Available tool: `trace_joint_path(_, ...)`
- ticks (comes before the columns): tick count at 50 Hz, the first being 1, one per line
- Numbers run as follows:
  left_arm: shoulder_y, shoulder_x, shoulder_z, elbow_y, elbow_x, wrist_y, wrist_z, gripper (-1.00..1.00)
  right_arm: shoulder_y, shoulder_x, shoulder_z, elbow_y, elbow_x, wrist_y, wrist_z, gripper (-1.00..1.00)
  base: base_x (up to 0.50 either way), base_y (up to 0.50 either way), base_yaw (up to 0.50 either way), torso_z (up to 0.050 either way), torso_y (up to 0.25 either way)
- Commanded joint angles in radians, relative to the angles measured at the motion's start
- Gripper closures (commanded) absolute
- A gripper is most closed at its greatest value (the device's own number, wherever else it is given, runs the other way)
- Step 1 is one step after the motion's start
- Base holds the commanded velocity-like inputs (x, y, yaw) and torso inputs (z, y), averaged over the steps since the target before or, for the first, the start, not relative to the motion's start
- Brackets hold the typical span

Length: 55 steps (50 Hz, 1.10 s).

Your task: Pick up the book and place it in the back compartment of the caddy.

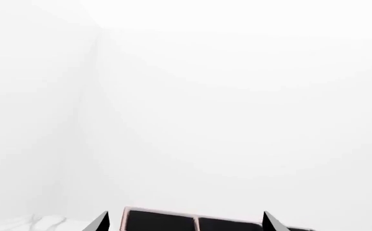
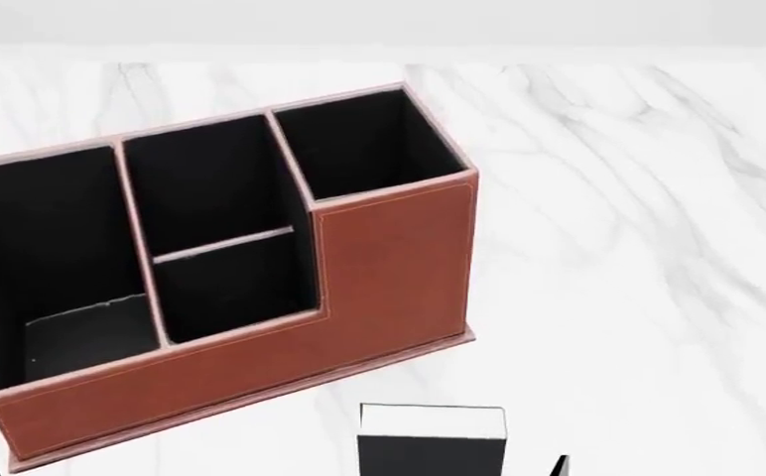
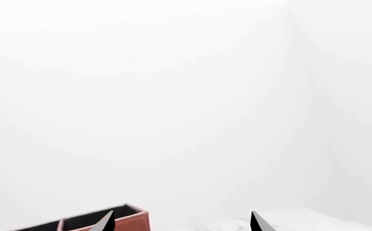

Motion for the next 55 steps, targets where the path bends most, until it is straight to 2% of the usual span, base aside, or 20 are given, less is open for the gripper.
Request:
trace_joint_path(1,-0.001,-0.002,0.002,0.0,0.002,0.001,-0.006,-1.0,0.0,0.001,-0.001,0.002,-0.009,-0.003,0.009,-1.0,0.11,0.0,0.0,0.0,0.0)
trace_joint_path(39,-0.003,-0.013,0.011,0.002,0.001,-0.002,-0.02,-1.0,0.006,0.011,-0.013,0.007,-0.006,-0.002,0.026,-1.0,0.11,0.12,0.0,0.0,0.0)
trace_joint_path(55,-0.008,-0.017,0.017,-0.006,-0.001,-0.001,-0.023,-1.0,0.012,0.02,-0.025,0.009,0.023,0.006,0.024,-1.0,0.04,0.01,0.0,0.0,0.0)
